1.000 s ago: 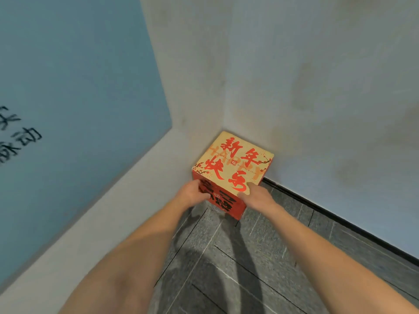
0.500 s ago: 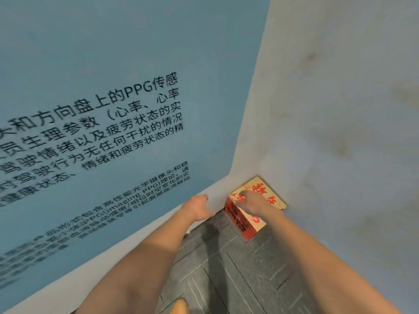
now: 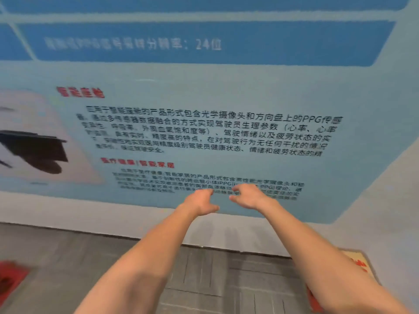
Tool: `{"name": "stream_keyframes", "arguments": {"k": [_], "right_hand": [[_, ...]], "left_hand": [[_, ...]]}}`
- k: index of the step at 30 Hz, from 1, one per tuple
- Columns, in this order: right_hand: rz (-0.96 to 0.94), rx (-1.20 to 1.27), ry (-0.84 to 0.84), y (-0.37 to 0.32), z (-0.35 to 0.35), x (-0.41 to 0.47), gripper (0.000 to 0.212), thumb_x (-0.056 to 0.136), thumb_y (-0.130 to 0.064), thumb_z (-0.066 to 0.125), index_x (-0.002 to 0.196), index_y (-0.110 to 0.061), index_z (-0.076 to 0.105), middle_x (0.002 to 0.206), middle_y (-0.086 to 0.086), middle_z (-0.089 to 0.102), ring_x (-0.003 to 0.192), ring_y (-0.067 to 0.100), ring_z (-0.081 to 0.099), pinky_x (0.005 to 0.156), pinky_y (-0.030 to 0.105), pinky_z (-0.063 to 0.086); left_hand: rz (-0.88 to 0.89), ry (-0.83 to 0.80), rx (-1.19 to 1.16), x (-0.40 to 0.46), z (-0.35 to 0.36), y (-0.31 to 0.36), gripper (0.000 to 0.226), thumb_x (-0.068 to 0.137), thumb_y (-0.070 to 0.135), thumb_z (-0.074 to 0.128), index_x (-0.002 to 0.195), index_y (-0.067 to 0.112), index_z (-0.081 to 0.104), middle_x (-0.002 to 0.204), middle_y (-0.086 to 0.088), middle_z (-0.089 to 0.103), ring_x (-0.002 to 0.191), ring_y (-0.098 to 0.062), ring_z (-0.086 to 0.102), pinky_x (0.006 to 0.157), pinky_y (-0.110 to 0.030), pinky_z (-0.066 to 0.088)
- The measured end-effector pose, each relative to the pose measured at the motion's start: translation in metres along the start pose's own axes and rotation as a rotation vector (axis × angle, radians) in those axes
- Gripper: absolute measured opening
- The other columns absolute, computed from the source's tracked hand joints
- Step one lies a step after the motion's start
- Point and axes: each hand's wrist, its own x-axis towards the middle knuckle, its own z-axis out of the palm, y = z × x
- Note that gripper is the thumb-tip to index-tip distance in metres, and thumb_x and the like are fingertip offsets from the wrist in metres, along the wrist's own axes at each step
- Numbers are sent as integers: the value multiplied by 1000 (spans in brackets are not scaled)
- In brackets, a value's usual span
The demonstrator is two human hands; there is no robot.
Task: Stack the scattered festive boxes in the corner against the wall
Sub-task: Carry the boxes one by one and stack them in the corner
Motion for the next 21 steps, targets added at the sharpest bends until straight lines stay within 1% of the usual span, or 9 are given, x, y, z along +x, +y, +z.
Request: {"name": "stream_keyframes", "arguments": {"k": [5, 9, 12, 16, 21], "right_hand": [[-280, -99, -81, -162, 33, 29, 53, 97, -41, 54, 141, -13, 51, 145, 9, 53, 134, 27, 49, 108, 35, 38], [-477, -162, -157, -297, 75, 37, 54, 96, -42, 55, 142, -13, 51, 144, 10, 53, 133, 27, 49, 108, 36, 39], [-624, -220, -213, -400, 117, 35, 53, 97, -42, 55, 141, -12, 52, 143, 12, 54, 132, 28, 49, 106, 34, 39], [-791, -292, -290, -532, 184, 23, 53, 98, -39, 55, 142, -12, 51, 143, 14, 54, 134, 29, 49, 106, 32, 38], [-935, -324, -381, -676, 269, 11, 54, 97, -37, 57, 141, -8, 51, 143, 15, 54, 133, 28, 50, 106, 31, 38]], "left_hand": [[-269, 153, -89, -83, -46, -144, 63, 91, 43, 62, 145, 16, 43, 145, -8, 51, 132, -28, 48, 104, -39, 44], [-499, 255, -184, -158, -63, -260, 61, 89, 45, 63, 141, 17, 47, 142, -10, 54, 131, -29, 50, 104, -37, 44], [-641, 305, -260, -220, -65, -341, 61, 87, 47, 64, 139, 19, 50, 140, -10, 56, 130, -28, 52, 103, -36, 45], [-798, 363, -337, -300, -62, -448, 58, 86, 46, 65, 134, 16, 54, 136, -12, 59, 127, -28, 55, 101, -34, 46], [-967, 453, -462, -382, -53, -575, 60, 83, 50, 66, 132, 17, 55, 135, -6, 60, 123, -27, 56, 99, -38, 48]]}}
